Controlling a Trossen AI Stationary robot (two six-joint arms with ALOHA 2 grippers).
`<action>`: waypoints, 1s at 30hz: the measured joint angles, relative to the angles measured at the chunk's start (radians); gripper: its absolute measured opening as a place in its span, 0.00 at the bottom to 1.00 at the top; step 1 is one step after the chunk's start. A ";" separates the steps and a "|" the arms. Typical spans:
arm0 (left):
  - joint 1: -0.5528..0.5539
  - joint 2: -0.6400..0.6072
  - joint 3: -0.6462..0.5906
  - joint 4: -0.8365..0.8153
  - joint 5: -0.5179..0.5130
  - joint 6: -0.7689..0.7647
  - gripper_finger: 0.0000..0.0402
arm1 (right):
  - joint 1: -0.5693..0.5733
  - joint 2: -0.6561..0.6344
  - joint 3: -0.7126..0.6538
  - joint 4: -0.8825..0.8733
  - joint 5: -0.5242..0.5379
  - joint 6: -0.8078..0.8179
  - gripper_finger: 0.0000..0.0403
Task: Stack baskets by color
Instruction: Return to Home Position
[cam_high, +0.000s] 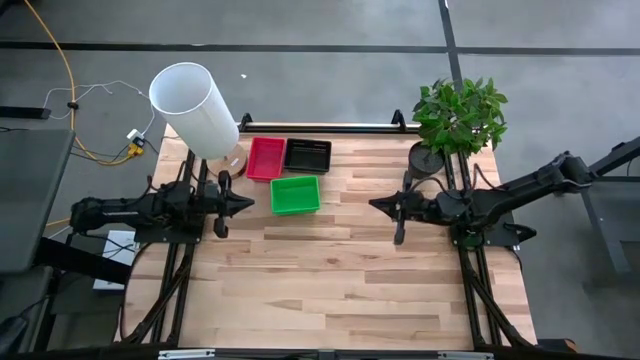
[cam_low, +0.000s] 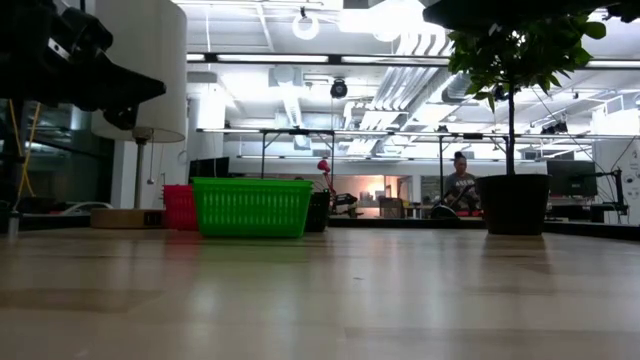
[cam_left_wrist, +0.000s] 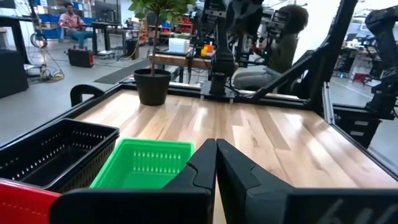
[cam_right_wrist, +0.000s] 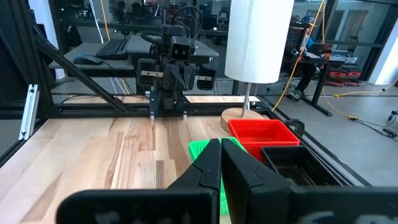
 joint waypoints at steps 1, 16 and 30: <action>0.001 0.003 0.000 0.000 0.000 0.002 0.00 | 0.000 -0.023 0.000 -0.032 0.000 0.003 0.00; 0.001 0.012 0.000 0.000 0.000 0.002 0.00 | -0.062 -0.592 -0.237 -0.320 0.052 0.057 0.00; 0.000 0.016 0.000 -0.001 -0.004 0.002 0.00 | -0.248 -0.921 -0.403 -0.418 -0.202 0.166 0.00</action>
